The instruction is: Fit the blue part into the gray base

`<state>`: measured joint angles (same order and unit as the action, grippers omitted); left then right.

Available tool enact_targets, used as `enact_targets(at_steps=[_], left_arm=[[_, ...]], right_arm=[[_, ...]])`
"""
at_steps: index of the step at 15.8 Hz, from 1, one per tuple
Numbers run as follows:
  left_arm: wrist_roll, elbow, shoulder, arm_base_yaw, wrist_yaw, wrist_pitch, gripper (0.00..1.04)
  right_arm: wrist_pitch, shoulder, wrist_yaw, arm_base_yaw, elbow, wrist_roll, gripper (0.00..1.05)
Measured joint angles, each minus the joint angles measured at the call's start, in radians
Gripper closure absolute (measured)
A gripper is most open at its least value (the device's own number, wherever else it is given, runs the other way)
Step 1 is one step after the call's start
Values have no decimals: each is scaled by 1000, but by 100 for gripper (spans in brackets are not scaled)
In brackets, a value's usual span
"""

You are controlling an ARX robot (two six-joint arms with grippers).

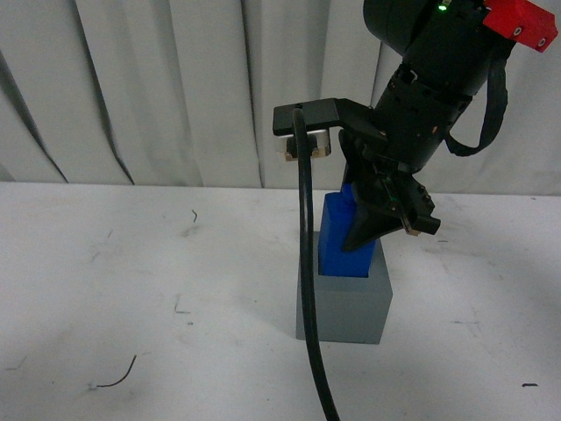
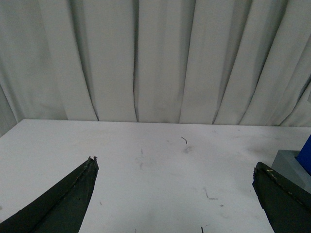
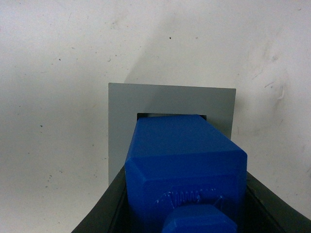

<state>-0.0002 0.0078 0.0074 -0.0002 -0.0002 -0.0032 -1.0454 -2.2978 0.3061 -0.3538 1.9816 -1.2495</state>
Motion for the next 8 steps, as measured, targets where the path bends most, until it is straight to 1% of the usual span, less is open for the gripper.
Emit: enact_targets(at_steps=[8], left_arm=[[0,0,0,0,0,0,7]], right_arm=[[6,0,0,0,-3,1,58]])
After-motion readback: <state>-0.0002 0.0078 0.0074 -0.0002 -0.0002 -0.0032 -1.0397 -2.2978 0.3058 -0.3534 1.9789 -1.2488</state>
